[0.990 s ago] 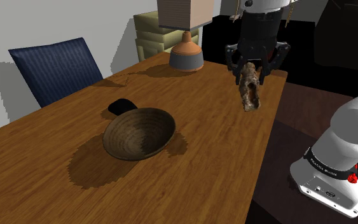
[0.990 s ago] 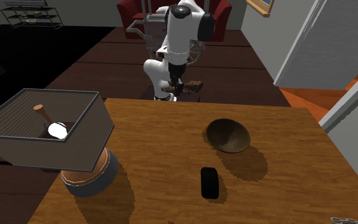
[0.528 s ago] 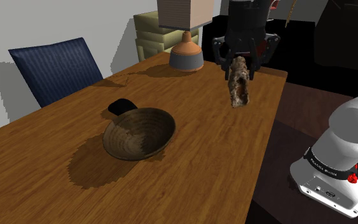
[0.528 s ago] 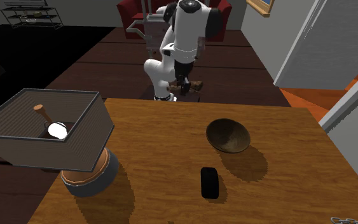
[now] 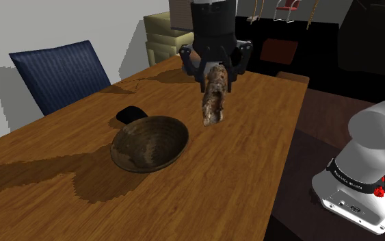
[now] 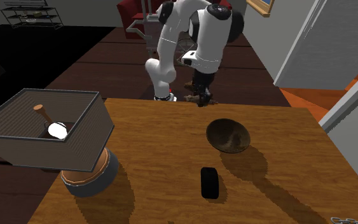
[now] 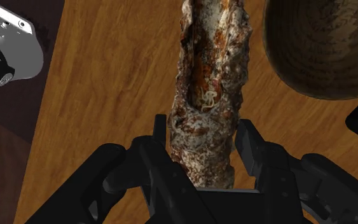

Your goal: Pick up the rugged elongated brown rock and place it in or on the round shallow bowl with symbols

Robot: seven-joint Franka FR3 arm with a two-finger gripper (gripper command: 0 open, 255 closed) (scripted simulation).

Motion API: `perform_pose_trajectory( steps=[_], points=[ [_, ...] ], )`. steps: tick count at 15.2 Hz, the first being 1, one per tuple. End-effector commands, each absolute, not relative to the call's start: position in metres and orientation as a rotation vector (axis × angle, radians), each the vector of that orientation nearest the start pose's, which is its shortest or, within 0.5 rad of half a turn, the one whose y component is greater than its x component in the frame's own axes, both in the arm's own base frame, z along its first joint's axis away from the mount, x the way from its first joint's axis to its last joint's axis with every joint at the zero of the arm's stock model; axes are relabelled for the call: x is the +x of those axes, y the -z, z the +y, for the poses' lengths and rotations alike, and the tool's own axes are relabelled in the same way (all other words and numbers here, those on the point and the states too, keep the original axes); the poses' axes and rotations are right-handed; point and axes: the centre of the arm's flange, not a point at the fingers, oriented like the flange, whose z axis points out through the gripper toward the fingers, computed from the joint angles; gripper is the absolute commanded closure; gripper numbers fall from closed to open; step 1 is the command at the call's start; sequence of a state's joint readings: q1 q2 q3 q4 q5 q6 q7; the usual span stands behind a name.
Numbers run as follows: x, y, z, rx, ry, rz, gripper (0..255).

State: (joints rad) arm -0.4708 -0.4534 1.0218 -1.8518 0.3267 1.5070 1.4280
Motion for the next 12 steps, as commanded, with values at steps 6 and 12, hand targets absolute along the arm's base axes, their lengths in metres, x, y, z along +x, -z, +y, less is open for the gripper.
perform_pose_trajectory(
  steps=[6, 12],
  points=[
    [0.380, -0.589, 0.432, -2.895, -0.014, 1.469, 255],
    [0.408, -0.584, 0.489, -2.895, -0.014, 1.469, 255]
  ],
)
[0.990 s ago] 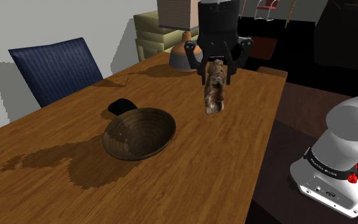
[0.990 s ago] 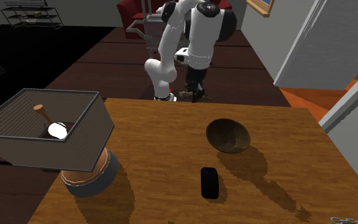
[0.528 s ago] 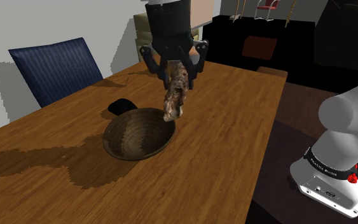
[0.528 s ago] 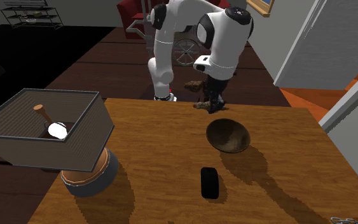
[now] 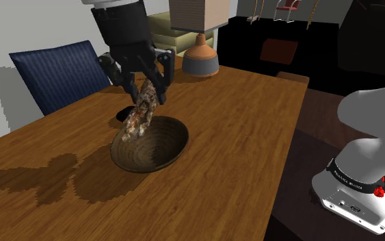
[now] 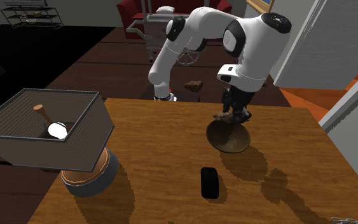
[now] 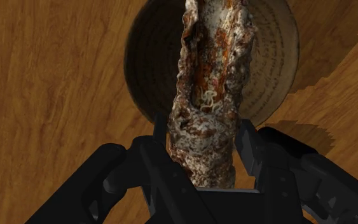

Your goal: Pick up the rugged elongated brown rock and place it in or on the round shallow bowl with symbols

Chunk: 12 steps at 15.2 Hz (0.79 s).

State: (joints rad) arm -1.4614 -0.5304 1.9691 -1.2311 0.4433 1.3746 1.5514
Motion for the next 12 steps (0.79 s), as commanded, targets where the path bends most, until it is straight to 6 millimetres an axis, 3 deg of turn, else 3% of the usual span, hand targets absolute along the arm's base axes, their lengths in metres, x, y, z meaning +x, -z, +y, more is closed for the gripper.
perform_pose_trajectory(
  steps=[1, 12],
  points=[
    [0.408, -0.579, 0.489, -2.895, -0.014, 1.469, 255],
    [0.408, -0.521, 0.489, -2.895, -0.014, 1.469, 255]
  ],
)
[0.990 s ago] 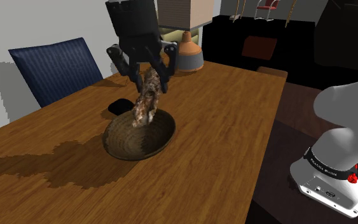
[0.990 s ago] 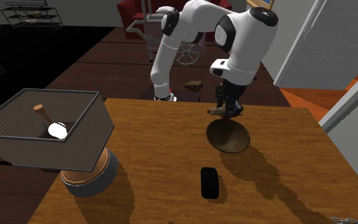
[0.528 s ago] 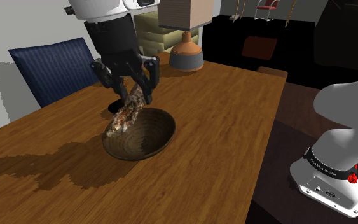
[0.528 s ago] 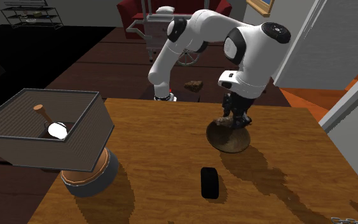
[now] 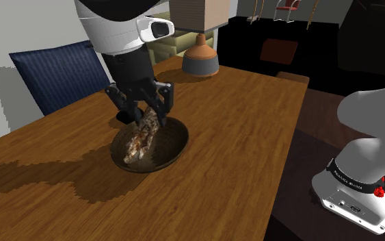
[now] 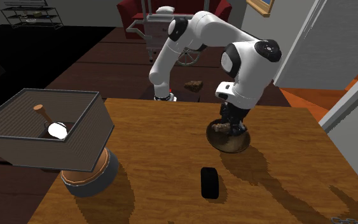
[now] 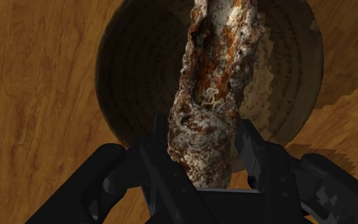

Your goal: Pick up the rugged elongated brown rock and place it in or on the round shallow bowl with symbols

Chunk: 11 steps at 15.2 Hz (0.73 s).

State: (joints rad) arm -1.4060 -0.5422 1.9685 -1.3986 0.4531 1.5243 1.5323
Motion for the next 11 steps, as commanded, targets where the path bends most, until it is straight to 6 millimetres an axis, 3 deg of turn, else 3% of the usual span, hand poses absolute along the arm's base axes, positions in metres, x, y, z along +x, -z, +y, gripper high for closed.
perform_pose_trajectory(
  steps=[1, 8, 9, 11],
  points=[
    [0.4083, -0.5150, 0.4893, -2.895, -0.014, 1.469, 255],
    [0.4083, -0.5150, 0.4893, -2.895, -0.014, 1.469, 255],
    [0.4083, -0.5150, 0.4893, -2.895, -0.014, 1.469, 0],
    [0.4083, -0.5150, 0.4892, -2.895, -0.014, 1.469, 0]
  ],
)
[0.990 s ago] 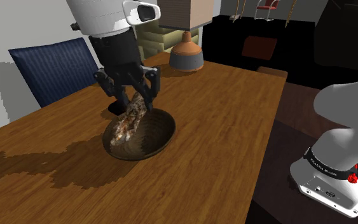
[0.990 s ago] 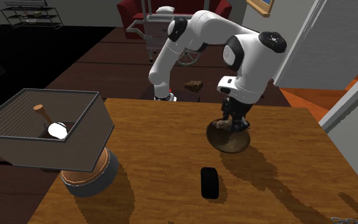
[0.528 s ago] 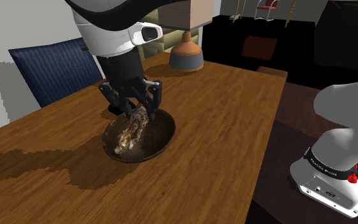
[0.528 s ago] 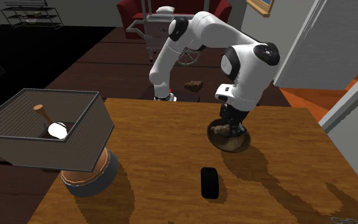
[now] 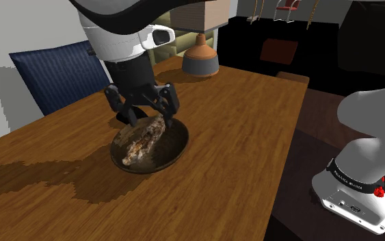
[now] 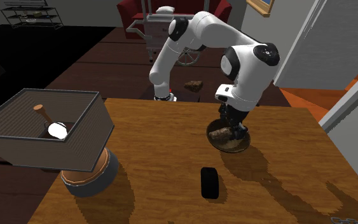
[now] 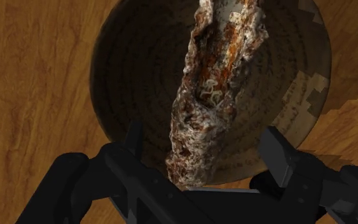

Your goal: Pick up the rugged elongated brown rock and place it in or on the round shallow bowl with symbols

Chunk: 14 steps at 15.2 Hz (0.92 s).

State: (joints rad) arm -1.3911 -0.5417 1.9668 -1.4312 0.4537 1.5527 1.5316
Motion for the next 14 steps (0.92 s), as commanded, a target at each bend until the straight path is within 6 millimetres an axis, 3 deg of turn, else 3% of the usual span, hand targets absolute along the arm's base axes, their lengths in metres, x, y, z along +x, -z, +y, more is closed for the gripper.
perform_pose_trajectory(
  steps=[1, 3, 7, 14],
  points=[
    [0.408, -0.515, 0.489, -2.895, -0.014, 1.469, 0],
    [0.408, -0.515, 0.489, -2.895, -0.014, 1.469, 0],
    [0.411, -0.565, 0.494, -2.895, -0.014, 1.469, 0],
    [0.411, -0.565, 0.494, -2.895, -0.014, 1.469, 0]
  ],
)
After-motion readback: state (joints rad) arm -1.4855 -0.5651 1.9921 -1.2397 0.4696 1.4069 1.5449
